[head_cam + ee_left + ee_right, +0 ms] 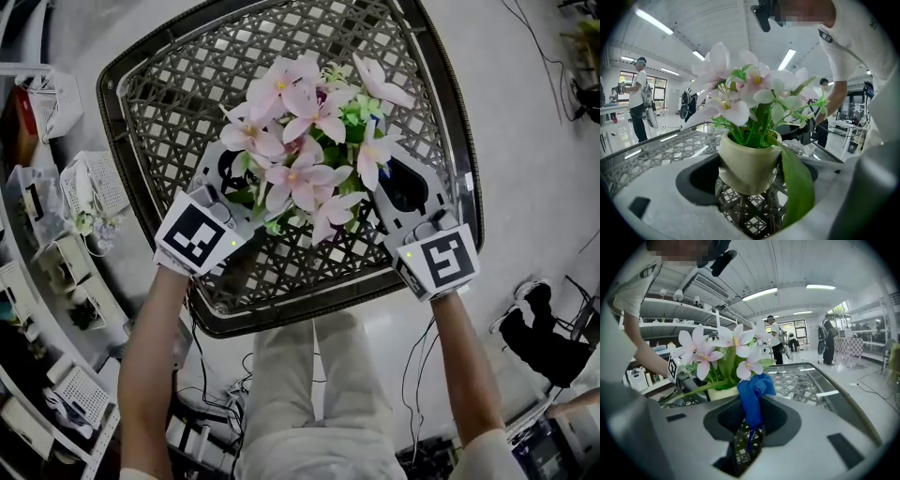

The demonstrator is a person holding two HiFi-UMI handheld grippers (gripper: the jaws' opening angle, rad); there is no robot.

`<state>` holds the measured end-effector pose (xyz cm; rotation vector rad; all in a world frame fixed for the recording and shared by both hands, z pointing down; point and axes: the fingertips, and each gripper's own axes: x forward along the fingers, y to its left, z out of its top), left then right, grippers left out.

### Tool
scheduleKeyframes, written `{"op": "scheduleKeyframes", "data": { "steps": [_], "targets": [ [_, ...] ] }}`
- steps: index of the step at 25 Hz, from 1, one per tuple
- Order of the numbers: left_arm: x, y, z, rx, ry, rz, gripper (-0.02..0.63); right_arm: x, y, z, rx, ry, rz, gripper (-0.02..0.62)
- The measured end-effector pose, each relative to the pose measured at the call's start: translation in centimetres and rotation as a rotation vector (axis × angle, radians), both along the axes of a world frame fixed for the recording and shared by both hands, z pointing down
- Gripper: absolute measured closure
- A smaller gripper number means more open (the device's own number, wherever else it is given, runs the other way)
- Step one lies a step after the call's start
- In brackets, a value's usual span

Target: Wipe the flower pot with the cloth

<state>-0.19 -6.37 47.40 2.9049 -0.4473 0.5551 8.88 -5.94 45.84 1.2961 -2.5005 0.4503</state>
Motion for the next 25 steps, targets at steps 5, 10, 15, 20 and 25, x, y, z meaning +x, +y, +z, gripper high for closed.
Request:
{"op": "scheduleKeyframes", "data": {
  "steps": [5, 10, 15, 20, 25],
  "targets": [
    [0.0, 0.0, 0.1, -0.008, -0.005, -0.005, 0.202, -0.6, 1.9, -0.1, -0.013, -0.031, -0.013, 0.5],
    [0.0, 0.0, 0.3, -0.005, -0.019, -0.001, 0.202, -0.8, 3.4, 0.6, -0.064, -0.022, -0.004, 0.502],
    [-0.1, 0.0, 0.2, -0.014, -0.019, -0.004, 0.201, -2.4, 4.7, -0.4, -0.038, -0.081, -0.067, 0.502],
    [0.0, 0.1, 0.3, -0.018, -0.023, 0.001, 0.201, -2.9, 6.6, -0.7, -0.071, -0.114, -0.127, 0.503],
    [-0.1, 0.0, 0.3, -0.014, -0.022, 0.001, 0.201, -0.7, 7.6, -2.2, -0.107, -0.184, -0.121, 0.505]
  ]
}}
